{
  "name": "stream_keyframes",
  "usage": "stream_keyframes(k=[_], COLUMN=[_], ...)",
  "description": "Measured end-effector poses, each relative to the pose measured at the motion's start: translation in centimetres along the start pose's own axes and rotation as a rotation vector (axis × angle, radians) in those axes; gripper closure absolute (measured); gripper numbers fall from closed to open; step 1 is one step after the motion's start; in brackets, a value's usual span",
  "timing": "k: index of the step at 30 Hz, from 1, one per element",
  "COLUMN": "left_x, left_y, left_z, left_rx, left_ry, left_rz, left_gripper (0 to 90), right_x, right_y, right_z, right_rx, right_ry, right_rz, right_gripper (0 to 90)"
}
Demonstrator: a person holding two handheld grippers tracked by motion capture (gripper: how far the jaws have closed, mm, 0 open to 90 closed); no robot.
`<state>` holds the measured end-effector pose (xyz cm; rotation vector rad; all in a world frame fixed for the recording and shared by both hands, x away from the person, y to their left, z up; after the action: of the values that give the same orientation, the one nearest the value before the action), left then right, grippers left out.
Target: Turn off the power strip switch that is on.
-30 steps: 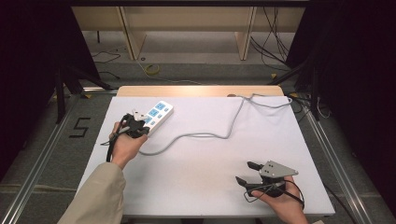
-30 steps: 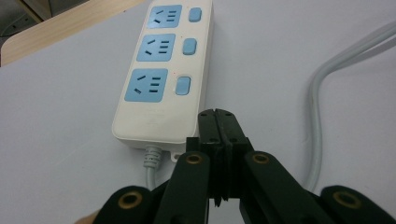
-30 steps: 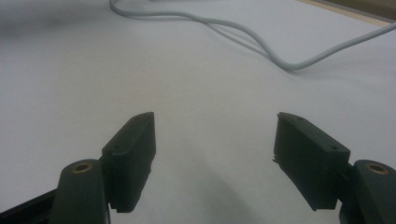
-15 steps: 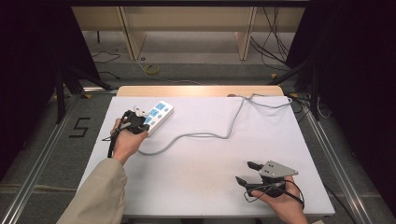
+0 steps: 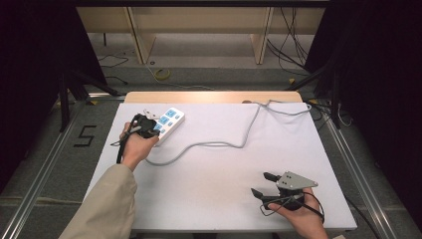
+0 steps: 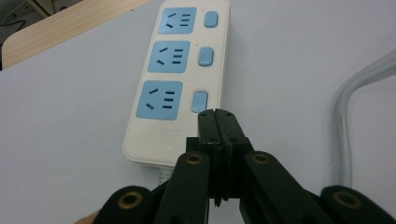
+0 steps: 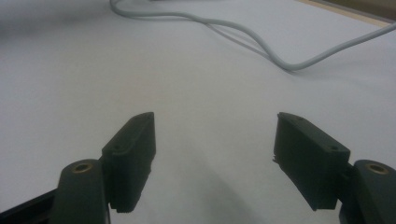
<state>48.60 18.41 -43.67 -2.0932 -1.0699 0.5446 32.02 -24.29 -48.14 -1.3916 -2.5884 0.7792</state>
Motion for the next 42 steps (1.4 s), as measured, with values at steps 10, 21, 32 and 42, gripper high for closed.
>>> stream_keyframes(k=[10, 21, 32, 42], left_x=[0.6, 1.0, 1.1, 1.1], left_y=[0.5, 1.2, 1.8, 2.7], left_z=[-1.0, -1.6, -2.2, -2.6], left_rx=[0.021, 0.035, 0.059, 0.085], left_ry=[0.008, -0.003, 0.002, 0.005], left_rz=[-0.011, -0.015, -0.021, -0.022], left_gripper=[89.7, 89.7, 89.6, 89.7], right_x=[0.0, 0.0, 0.0, 0.0], right_y=[0.0, 0.0, 0.0, 0.0], right_z=[0.0, 0.0, 0.0, 0.0], right_rx=[0.0, 0.0, -0.001, -0.005], right_ry=[0.001, 0.001, 0.003, 0.004], right_rz=[-0.001, 0.0, -0.002, -0.003], right_gripper=[30.5, 30.6, 30.5, 30.5])
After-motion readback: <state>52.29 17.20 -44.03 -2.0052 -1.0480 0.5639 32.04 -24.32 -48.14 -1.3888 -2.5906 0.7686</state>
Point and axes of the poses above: each handheld gripper's, and its own axes: y roughly forward along the jaws, z roughly out of its underside, x roughly to its left, the point moved 1 cm from there along y, roughly forward along the jaws, and after that the axes turned 14 degrees about z, right-handed, at the moved point
